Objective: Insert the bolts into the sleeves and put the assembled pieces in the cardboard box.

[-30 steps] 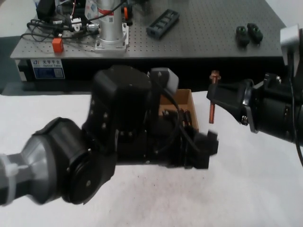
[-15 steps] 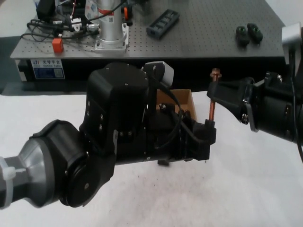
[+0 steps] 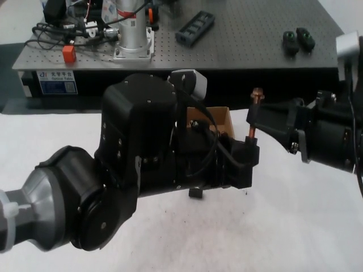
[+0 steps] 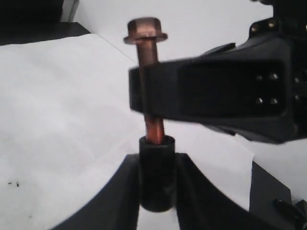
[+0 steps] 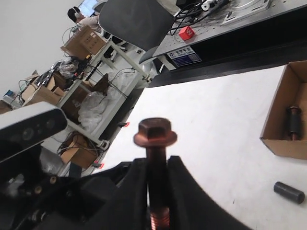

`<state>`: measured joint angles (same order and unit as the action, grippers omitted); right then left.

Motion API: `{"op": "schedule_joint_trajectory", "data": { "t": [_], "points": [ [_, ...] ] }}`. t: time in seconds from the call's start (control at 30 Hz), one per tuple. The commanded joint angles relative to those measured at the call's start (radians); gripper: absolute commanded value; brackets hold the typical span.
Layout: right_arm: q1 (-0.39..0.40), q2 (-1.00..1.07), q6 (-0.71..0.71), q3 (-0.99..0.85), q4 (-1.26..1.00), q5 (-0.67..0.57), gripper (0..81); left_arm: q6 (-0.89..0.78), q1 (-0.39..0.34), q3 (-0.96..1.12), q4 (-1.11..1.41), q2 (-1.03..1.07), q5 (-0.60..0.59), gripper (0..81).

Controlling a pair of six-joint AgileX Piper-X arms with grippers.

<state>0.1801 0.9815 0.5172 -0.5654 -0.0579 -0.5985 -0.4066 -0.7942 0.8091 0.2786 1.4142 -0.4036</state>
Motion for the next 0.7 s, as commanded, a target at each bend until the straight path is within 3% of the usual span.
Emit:
{"op": "schedule_joint_trajectory", "data": {
  "t": [0.0, 0.03, 0.07, 0.23, 0.47, 0.67],
  "points": [
    [0.009, -0.018, 0.000, -0.005, 0.006, -0.093, 32.4, 0.046, 0.003, 0.011, 0.054, -0.012, 0.071, 0.6],
    [0.009, -0.018, 0.012, -0.007, 0.006, -0.089, 43.2, 0.048, 0.003, 0.011, 0.054, -0.012, 0.085, 0.6],
    [0.003, -0.018, 0.030, -0.007, 0.006, -0.085, 48.2, 0.048, 0.003, 0.011, 0.054, -0.012, 0.106, 0.6],
    [-0.079, -0.073, 0.041, -0.007, 0.087, -0.096, 41.5, 0.037, 0.016, 0.025, 0.051, 0.016, 0.305, 0.6],
    [-0.222, -0.228, -0.100, -0.007, 0.439, -0.057, 41.7, -0.042, 0.160, 0.305, -0.179, 0.270, 0.310, 0.6],
    [-0.223, -0.254, -0.224, -0.007, 0.783, 0.127, 41.7, 0.055, 0.220, 0.727, -0.533, 0.582, 0.303, 0.6]
  ]
}}
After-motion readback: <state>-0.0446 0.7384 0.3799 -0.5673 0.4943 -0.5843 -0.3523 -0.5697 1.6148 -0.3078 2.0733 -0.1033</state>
